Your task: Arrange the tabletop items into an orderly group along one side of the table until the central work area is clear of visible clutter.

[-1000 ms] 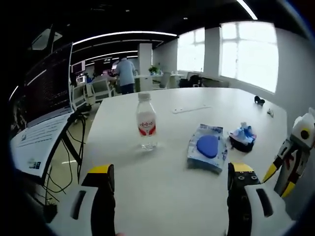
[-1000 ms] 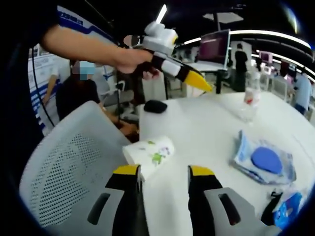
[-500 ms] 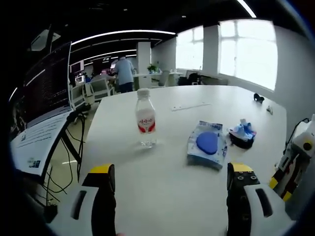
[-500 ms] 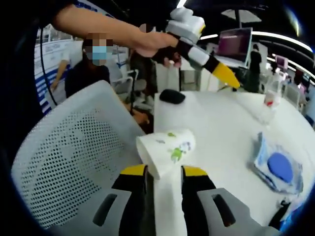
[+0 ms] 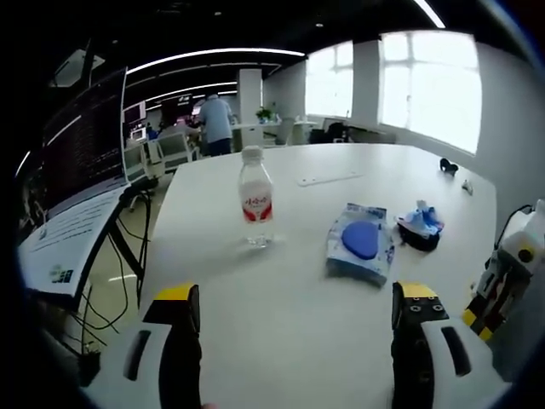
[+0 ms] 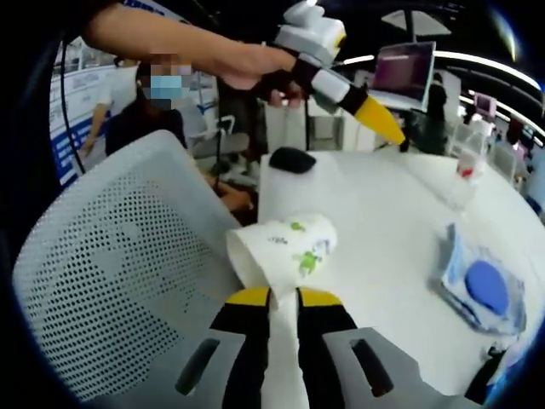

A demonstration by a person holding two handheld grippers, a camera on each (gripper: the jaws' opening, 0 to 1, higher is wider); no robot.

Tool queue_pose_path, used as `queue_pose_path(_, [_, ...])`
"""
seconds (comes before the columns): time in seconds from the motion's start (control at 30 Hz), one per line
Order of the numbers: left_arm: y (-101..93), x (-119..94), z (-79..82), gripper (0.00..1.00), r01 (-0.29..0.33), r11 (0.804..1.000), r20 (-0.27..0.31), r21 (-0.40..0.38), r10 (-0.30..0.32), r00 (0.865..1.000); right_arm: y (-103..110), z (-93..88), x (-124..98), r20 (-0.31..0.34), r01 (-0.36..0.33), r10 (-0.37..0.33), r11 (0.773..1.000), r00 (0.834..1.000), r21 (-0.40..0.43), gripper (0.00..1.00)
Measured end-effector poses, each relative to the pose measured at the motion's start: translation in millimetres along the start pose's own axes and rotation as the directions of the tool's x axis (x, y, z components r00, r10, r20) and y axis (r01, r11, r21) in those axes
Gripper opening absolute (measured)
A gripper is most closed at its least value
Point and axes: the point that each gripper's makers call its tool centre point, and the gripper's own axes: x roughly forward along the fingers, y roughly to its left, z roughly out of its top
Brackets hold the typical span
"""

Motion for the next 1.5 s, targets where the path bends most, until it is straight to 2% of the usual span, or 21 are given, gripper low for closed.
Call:
queue_pose_path(0.17, [1.8,0,-2.3,0.92,-0.001,1.000,-0.002,-0.005,0.001,1.000,-10,2.4,-4,0.009,0.026,-0.026,1.000,1.000,0.006,0.00])
queue_pose_path(0.43, [-1.6,4,-3.1,0.92,0.016,1.000,0.001,-0.004,-0.016,1.000,-27,5.7,-15,0.018,0.068,-0.068,0.997,0.997,0.042,0.00])
queue_pose_path(0.83, [-14.1,12,-3.6,0.91,0.058,0.998,0.005,0.008,-0.058,0.998,-60,7.2,-42,0.018,0.138,-0.139,0.989,0.990,0.047,0.00])
queue_pose_path(1.27, [-38.3,28,-1.2,0.90,0.125,0.991,-0.008,0.046,-0.125,0.992,-83,4.2,-65,0.013,0.192,-0.193,0.979,0.981,0.063,0.00])
queue_pose_path(1.5, [-49.8,33,0.9,0.89,0.165,0.984,-0.014,0.073,-0.164,0.986,-92,9.4,-74,0.016,0.213,-0.214,0.976,0.977,0.054,0.00])
